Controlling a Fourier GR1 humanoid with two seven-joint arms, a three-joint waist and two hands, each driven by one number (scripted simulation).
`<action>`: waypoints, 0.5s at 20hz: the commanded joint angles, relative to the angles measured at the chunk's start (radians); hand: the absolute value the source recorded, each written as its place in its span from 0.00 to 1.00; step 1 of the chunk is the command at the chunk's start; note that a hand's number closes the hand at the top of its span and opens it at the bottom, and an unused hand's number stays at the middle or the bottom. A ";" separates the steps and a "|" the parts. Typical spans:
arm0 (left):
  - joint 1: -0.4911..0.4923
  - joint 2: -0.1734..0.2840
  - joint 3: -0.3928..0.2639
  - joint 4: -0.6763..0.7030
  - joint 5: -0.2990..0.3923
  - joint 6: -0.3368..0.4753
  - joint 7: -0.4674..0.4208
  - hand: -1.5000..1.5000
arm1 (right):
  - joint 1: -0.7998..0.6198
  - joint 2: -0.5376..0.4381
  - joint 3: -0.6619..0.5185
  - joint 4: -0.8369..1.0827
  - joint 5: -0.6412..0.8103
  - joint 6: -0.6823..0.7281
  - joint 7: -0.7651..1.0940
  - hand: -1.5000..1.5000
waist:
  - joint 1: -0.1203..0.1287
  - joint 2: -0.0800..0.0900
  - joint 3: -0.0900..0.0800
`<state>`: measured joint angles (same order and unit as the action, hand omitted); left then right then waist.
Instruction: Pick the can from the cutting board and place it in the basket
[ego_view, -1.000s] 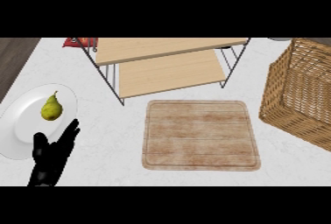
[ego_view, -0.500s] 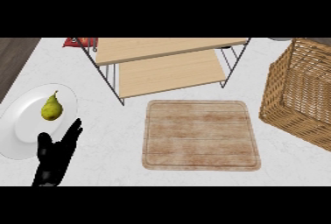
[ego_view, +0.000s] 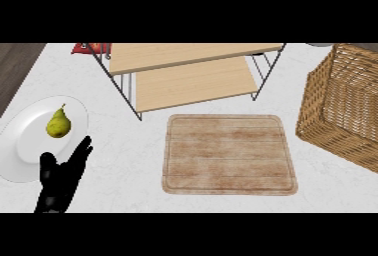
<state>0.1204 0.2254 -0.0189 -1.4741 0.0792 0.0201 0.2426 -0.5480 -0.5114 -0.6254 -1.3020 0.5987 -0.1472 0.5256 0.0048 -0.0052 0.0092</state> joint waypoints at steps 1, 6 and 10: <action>0.023 -0.018 -0.006 0.036 -0.002 0.007 0.039 0.50 | 0.055 -0.050 0.005 0.090 0.091 -0.056 -0.022 1.00 | 0.003 0.010 -0.009; 0.035 0.005 0.024 0.062 0.003 -0.025 -0.003 0.50 | 0.135 -0.109 0.031 0.067 0.042 0.069 -0.104 0.00 | -0.006 0.005 -0.010; -0.022 -0.018 0.018 0.094 -0.004 -0.021 0.028 0.50 | 0.130 -0.155 -0.027 0.192 -0.008 0.010 -0.248 0.00 | -0.003 0.008 -0.009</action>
<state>0.1162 0.2263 -0.0045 -1.4689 0.0766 0.0030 0.2552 -0.4342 -0.6311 -0.6209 -1.1961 0.6259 -0.1160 0.3897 0.0025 -0.0066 0.0081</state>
